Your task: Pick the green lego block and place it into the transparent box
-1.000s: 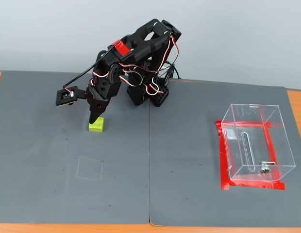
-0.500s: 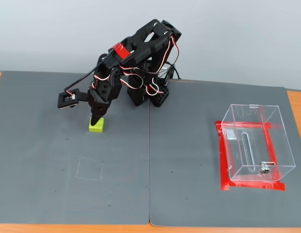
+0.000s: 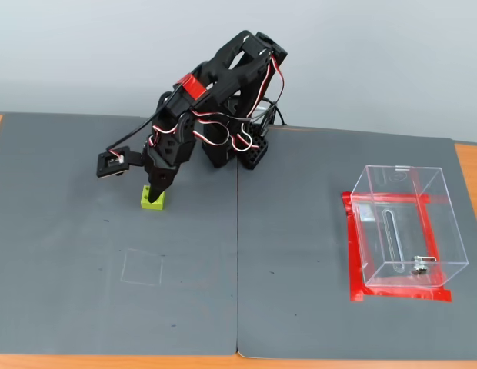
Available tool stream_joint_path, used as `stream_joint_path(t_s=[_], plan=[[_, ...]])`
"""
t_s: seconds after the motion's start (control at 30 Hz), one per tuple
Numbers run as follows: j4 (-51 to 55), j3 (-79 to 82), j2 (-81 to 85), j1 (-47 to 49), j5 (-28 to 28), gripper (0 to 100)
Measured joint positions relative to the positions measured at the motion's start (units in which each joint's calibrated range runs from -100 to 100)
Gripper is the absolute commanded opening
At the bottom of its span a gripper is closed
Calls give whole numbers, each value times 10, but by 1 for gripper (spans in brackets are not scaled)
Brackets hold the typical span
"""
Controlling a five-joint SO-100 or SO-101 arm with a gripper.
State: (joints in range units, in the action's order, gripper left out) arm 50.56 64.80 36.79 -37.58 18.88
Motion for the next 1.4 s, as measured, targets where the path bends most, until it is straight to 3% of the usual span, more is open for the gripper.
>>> stream_joint_path(t_s=[0.73,1.03,1.4], plan=[[-66,17,-76,-2,2,21],[-66,17,-76,-2,1,9],[-34,8,-68,-2,-6,9]])
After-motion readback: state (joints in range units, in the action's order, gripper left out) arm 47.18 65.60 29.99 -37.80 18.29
